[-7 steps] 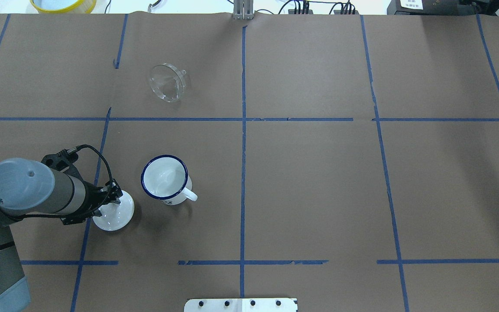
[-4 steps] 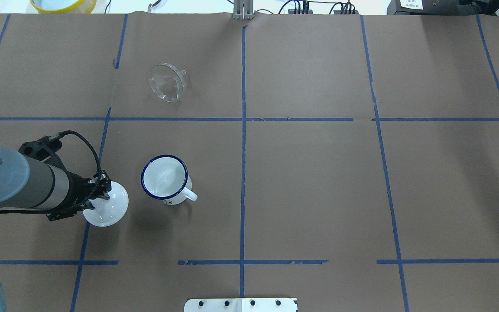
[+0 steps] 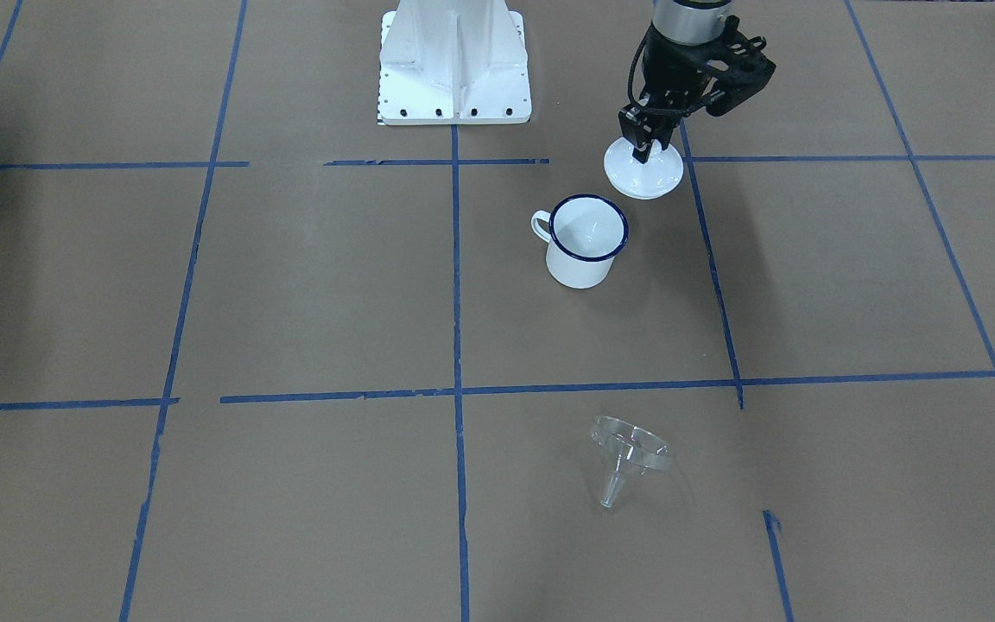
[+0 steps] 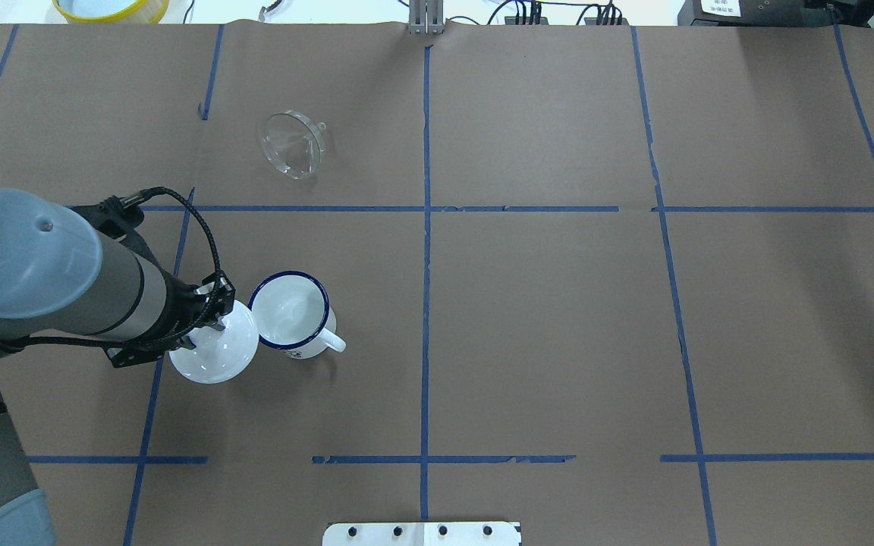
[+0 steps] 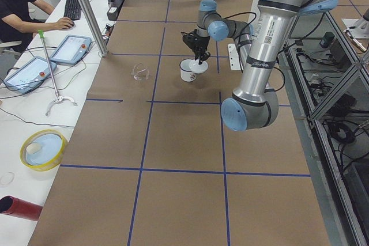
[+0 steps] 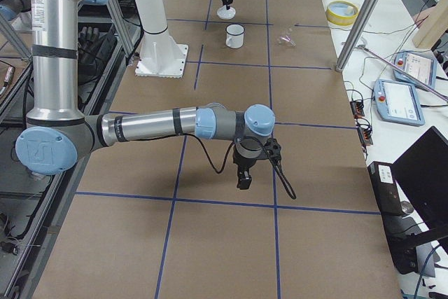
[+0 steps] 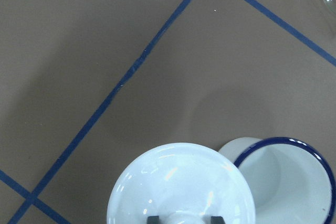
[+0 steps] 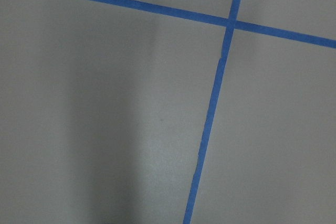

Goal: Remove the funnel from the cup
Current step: 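Grasp the white lid with the left gripper and lift it, then place the white lid onto the mug's opening with the left gripper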

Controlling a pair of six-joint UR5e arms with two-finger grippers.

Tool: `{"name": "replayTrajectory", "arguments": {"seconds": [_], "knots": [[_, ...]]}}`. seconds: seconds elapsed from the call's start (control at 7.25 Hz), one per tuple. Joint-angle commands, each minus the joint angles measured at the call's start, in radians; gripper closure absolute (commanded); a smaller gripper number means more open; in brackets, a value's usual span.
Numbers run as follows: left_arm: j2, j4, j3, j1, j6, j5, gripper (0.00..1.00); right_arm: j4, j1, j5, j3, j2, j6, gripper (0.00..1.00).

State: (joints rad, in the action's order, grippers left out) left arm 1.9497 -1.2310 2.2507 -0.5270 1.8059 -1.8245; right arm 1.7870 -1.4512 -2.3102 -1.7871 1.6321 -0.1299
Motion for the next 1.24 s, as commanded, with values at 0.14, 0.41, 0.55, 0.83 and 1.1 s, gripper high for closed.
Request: {"name": "replayTrajectory", "arguments": {"seconds": [0.14, 0.41, 0.55, 0.83, 1.1], "knots": [[0.146, -0.010, -0.164, -0.007, -0.054, -0.004, 1.00, 0.000, 0.000, 0.000, 0.000, 0.000, 0.000, 0.00], [0.147, -0.106, -0.232, -0.024, -0.057, -0.009, 1.00, 0.000, 0.000, 0.000, 0.000, 0.000, -0.001, 0.00], [0.150, -0.134, -0.265, -0.028, -0.059, -0.015, 1.00, 0.000, 0.000, 0.000, 0.000, 0.000, -0.001, 0.00], [0.150, -0.140, -0.273, -0.028, -0.060, -0.030, 1.00, 0.000, 0.000, 0.000, 0.000, 0.000, -0.001, 0.00], [0.149, -0.140, -0.272, -0.028, -0.060, -0.029, 1.00, 0.000, 0.000, 0.000, 0.000, 0.000, -0.001, 0.00]]}}
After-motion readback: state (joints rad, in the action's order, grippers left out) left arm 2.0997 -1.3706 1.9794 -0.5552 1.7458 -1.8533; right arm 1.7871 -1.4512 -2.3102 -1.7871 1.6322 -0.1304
